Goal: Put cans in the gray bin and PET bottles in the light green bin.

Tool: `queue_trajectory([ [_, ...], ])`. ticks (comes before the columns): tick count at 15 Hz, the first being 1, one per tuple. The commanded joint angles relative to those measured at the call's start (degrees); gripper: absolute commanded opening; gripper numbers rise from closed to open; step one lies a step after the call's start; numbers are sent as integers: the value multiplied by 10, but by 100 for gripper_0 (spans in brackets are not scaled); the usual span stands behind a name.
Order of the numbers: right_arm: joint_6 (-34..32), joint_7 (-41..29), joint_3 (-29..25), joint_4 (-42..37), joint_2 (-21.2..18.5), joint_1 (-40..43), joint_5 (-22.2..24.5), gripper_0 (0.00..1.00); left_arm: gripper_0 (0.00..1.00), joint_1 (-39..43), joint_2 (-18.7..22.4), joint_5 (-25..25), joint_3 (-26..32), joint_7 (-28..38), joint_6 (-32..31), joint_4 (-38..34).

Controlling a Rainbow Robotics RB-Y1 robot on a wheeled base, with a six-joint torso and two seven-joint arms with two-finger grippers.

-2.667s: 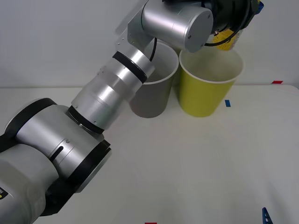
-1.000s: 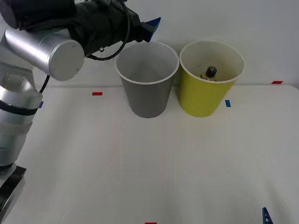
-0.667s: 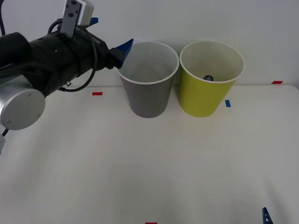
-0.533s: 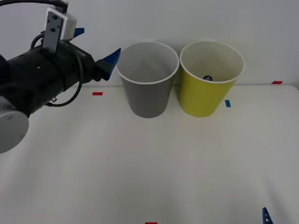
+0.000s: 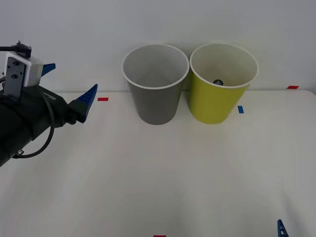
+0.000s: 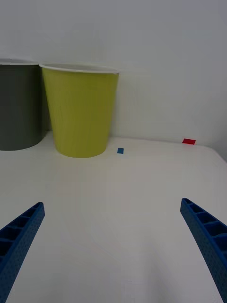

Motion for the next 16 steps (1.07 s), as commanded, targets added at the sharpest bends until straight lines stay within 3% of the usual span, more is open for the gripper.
queue_trajectory([
  [1, 0, 0, 0, 0, 0, 0, 0, 100, 100, 30, -17, 1, 12, -2, -2, -11],
  [5, 0, 0, 0, 0, 0, 0, 0, 100, 100, 136, -66, -4, -12, -17, -113, -8],
  [7, 0, 0, 0, 0, 0, 0, 0, 100, 100, 182, -71, -8, -38, -47, -204, 23],
  [12, 0, 0, 0, 0, 0, 0, 0, 100, 100, 231, -23, -7, -117, -72, -456, 162],
  [16, 0, 0, 0, 0, 0, 0, 0, 100, 100, 302, -14, -8, -156, -65, -561, 201],
])
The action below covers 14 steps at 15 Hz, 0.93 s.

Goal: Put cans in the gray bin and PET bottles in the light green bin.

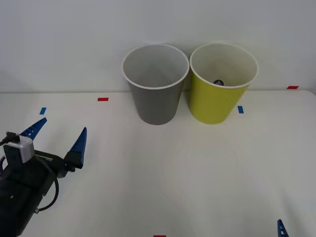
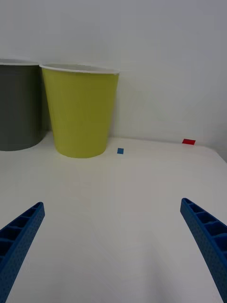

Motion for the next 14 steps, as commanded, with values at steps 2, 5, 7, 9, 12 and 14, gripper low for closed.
queue_trajectory([
  [2, 0, 0, 0, 0, 0, 0, 0, 100, 100, 102, 17, -2, -40, 9, -106, 22],
  [5, 0, 0, 0, 0, 0, 0, 0, 100, 100, 138, 35, -13, -74, 9, -202, 61],
  [7, 0, 0, 0, 0, 0, 0, 0, 100, 100, 141, 38, -24, -107, 8, -268, 106],
  [9, 0, 0, 0, 0, 0, 0, 0, 100, 100, 168, 37, -44, -131, 6, -311, 129],
  [12, 0, 0, 0, 0, 0, 0, 0, 100, 100, 239, 24, -84, -132, 3, -351, 129],
  [14, 0, 0, 0, 0, 0, 0, 0, 100, 100, 255, 17, -92, -132, 1, -365, 130],
])
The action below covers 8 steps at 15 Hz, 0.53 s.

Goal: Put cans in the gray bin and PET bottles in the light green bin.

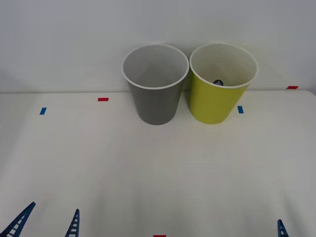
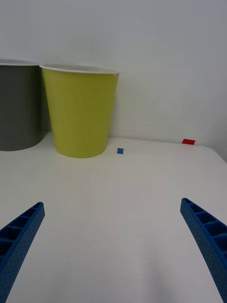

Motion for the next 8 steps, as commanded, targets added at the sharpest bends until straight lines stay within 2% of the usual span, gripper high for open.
queue_trajectory([
  [1, 0, 0, 0, 0, 0, 0, 0, 100, 100, 20, -8, -10, 0, -4, -16, 2],
  [8, 0, 0, 0, 0, 0, 0, 0, 100, 100, 35, -9, -16, 0, -14, -19, 4],
])
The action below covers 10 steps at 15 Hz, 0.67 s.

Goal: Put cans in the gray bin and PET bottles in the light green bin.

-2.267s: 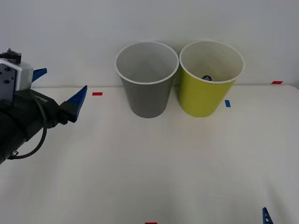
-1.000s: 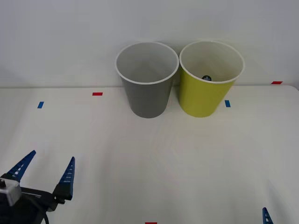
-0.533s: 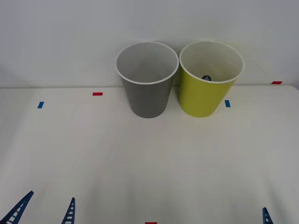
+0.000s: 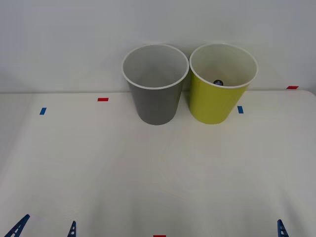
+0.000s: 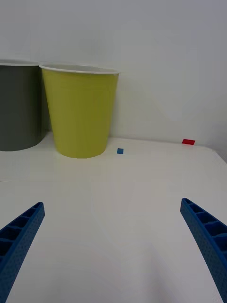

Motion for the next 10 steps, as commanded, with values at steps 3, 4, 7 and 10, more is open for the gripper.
queue_trajectory([
  [3, 0, 0, 0, 0, 0, 0, 0, 100, 100, 1, 0, 0, 0, -1, 0, 0],
  [4, 0, 0, 0, 0, 0, 0, 0, 100, 100, 1, 0, 0, 0, -1, 0, 0],
  [7, 0, 0, 0, 0, 0, 0, 0, 100, 100, 1, 0, 0, 0, -1, 0, 0],
  [10, 0, 0, 0, 0, 0, 0, 0, 100, 100, 1, 0, 0, 0, -1, 0, 0],
])
